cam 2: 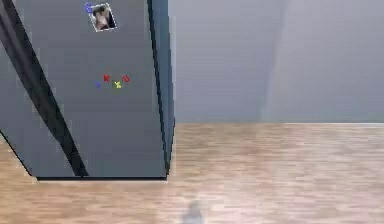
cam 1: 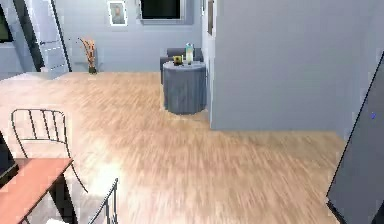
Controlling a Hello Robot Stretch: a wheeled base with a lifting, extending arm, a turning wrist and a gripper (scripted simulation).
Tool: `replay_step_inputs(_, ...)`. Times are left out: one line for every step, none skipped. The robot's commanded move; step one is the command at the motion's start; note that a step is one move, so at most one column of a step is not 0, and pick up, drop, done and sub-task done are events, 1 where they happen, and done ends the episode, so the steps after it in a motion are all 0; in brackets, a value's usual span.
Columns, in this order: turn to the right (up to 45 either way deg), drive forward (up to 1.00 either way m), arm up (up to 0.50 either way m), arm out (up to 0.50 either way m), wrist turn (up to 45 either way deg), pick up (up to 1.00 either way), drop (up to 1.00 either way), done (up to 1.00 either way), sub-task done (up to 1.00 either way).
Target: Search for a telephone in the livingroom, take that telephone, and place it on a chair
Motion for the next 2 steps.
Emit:
replay_step_inputs(45.0, 0.00, 0.00, 0.00, 0.0, 0.00, 0.00, 0.00, 0.00)
replay_step_inputs(15.0, 0.00, 0.00, 0.00, 0.0, 0.00, 0.00, 0.00, 0.00)
